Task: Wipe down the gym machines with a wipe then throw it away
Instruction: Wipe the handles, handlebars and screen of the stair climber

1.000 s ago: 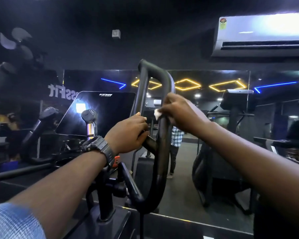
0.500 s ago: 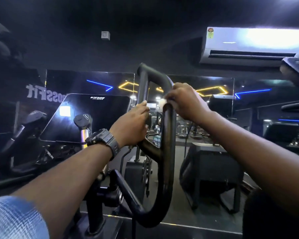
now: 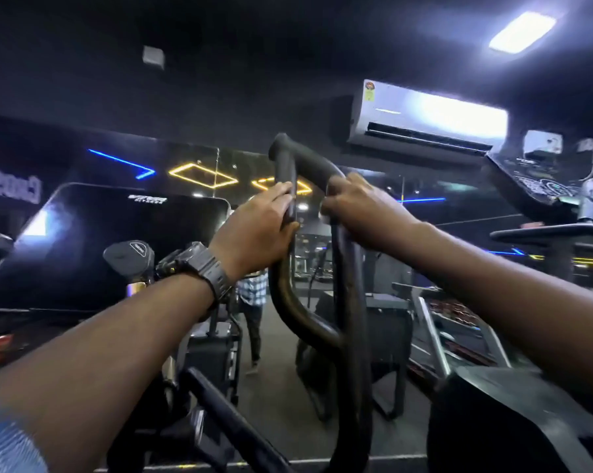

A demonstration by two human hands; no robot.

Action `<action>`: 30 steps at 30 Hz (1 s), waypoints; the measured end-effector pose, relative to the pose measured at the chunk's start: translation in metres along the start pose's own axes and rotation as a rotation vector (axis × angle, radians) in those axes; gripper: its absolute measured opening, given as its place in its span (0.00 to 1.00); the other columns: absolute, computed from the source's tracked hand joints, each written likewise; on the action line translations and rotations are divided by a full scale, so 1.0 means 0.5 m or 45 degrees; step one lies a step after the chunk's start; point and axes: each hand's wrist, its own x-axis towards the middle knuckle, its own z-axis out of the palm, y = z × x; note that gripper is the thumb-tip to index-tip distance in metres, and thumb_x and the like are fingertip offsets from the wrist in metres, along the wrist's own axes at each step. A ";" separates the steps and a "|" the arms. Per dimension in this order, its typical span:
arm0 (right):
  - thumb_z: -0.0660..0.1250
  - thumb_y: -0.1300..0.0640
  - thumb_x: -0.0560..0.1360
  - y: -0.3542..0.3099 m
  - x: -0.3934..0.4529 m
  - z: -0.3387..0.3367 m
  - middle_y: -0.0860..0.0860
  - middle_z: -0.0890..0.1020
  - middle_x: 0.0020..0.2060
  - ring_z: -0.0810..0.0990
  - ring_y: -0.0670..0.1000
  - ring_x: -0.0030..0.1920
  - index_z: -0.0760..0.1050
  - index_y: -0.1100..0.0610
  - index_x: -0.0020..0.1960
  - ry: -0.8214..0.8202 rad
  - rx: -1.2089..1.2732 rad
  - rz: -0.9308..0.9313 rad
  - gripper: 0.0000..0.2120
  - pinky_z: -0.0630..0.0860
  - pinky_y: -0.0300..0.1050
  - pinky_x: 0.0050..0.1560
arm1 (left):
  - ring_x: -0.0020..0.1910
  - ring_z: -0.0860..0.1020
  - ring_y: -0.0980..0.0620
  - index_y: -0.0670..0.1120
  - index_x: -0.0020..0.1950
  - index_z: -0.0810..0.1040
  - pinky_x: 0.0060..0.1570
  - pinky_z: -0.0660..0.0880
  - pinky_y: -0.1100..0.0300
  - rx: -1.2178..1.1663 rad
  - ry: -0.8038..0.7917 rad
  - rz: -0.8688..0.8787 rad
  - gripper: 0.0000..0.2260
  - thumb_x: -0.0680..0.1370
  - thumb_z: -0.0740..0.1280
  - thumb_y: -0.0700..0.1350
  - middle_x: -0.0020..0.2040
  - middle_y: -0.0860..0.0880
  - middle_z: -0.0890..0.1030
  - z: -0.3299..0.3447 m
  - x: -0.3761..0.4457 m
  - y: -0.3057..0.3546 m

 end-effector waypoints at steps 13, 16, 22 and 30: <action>0.69 0.65 0.69 0.002 0.042 0.001 0.52 0.79 0.45 0.79 0.59 0.48 0.83 0.52 0.45 -0.053 -0.011 0.016 0.10 0.78 0.50 0.45 | 0.78 0.60 0.48 0.39 0.76 0.63 0.76 0.58 0.55 -0.101 -0.024 0.035 0.27 0.80 0.65 0.47 0.78 0.43 0.62 -0.002 -0.004 -0.001; 0.69 0.64 0.67 0.002 0.018 -0.008 0.50 0.79 0.46 0.79 0.57 0.49 0.83 0.51 0.47 -0.119 0.022 -0.052 0.13 0.78 0.51 0.46 | 0.77 0.60 0.49 0.39 0.78 0.60 0.74 0.56 0.59 -0.091 -0.012 -0.023 0.30 0.79 0.67 0.47 0.79 0.44 0.61 -0.004 -0.002 0.001; 0.69 0.61 0.71 0.038 0.184 -0.032 0.51 0.76 0.41 0.80 0.57 0.43 0.80 0.53 0.48 0.201 0.188 0.047 0.07 0.77 0.49 0.39 | 0.72 0.68 0.47 0.41 0.71 0.71 0.71 0.63 0.59 -0.135 -0.019 -0.133 0.27 0.75 0.73 0.48 0.75 0.46 0.68 -0.016 0.018 0.004; 0.67 0.60 0.70 0.070 0.209 -0.017 0.52 0.82 0.44 0.81 0.56 0.47 0.83 0.52 0.49 0.237 0.373 0.119 0.10 0.78 0.52 0.49 | 0.72 0.69 0.51 0.39 0.63 0.78 0.68 0.68 0.59 -0.112 -0.052 -0.179 0.23 0.74 0.75 0.49 0.74 0.47 0.70 -0.028 0.025 0.012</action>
